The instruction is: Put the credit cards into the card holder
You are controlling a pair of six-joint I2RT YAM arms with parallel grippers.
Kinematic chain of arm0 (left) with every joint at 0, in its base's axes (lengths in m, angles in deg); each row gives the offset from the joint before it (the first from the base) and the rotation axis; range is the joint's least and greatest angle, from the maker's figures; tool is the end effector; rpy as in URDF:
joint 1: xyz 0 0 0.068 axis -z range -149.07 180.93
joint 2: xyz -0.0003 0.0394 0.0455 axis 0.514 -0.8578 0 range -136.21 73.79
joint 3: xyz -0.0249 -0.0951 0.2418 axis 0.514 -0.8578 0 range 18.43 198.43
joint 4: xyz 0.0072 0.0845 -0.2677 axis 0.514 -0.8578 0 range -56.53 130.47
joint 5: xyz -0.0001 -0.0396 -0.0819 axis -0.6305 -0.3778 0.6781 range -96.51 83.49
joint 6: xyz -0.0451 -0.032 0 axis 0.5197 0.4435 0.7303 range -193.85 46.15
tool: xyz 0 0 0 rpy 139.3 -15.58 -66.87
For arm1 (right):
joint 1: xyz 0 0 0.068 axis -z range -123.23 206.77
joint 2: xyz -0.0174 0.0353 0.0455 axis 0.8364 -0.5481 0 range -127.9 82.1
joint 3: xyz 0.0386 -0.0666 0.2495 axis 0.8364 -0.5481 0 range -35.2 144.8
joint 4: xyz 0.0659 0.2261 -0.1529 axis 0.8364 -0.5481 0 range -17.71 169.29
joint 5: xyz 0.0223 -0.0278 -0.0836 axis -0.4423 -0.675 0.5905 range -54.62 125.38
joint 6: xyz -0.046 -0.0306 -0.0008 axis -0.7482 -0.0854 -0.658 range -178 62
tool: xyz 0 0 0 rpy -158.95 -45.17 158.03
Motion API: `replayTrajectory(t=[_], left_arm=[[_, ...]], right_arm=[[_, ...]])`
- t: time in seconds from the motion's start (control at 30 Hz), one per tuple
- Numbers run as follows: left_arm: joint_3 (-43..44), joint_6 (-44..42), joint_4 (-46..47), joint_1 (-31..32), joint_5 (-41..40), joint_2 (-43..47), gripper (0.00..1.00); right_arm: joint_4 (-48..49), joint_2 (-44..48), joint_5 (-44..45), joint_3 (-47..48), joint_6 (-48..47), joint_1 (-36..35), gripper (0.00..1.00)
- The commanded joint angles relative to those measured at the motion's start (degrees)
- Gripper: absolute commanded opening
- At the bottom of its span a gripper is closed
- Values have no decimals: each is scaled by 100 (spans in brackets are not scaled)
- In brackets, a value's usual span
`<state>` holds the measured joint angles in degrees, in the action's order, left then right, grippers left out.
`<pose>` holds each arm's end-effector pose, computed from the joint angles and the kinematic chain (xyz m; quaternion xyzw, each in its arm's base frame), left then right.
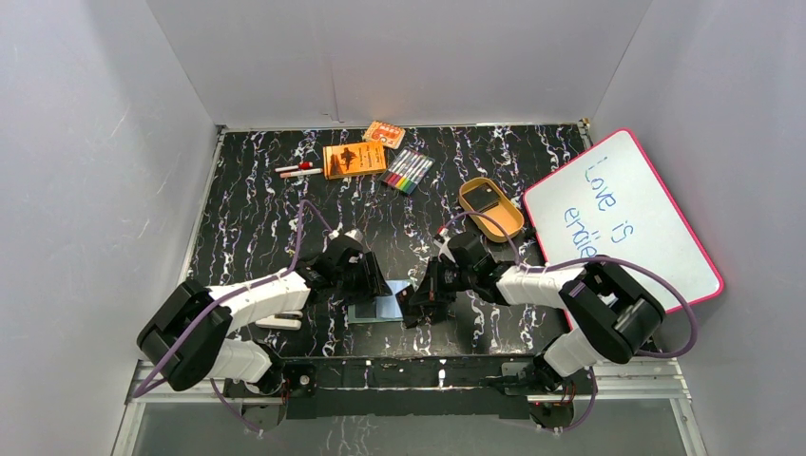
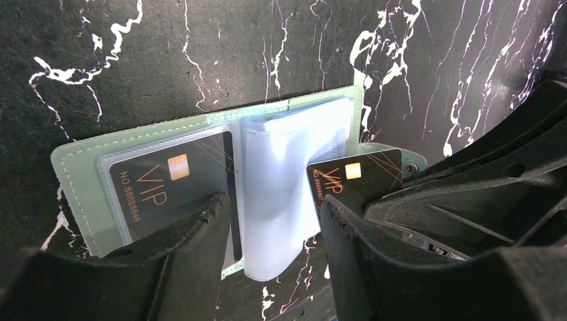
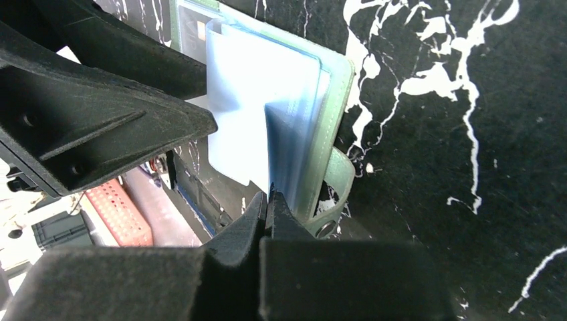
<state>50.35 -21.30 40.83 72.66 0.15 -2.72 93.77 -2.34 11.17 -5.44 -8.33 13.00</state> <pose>0.2004 -0.1845 0.1369 -0.0642 0.9178 -0.3209 0.2249 0.1921 0.2053 0.1123 -0.0425 0.8903 0.4300 0.1438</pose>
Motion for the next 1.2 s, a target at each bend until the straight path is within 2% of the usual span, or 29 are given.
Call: replayTrajectory(t=[0.0, 0.17, 0.23, 0.4, 0.63, 0.87, 1.17], left_arm=[[-64, -51, -221, -40, -12, -33, 50], [-12, -176, -333, -34, -94, -4, 50], [5, -203, -341, -34, -86, -12, 47], [17, -251, -389, -41, -149, -48, 24], [-34, -290, -392, -39, -268, -74, 0], [-128, -224, -319, -34, -311, -118, 0], [-142, -159, -254, -35, -254, -106, 0]], right_arm=[[303, -107, -97, 228, 51, -56, 0], [459, -217, -178, 253, 136, -68, 0], [493, -246, -190, 282, 140, -80, 0], [521, -233, -216, 311, 159, -92, 0], [405, -132, -168, 348, 147, -98, 0], [261, 139, -73, 353, 164, -101, 0], [121, -359, -200, 693, 156, -131, 0]])
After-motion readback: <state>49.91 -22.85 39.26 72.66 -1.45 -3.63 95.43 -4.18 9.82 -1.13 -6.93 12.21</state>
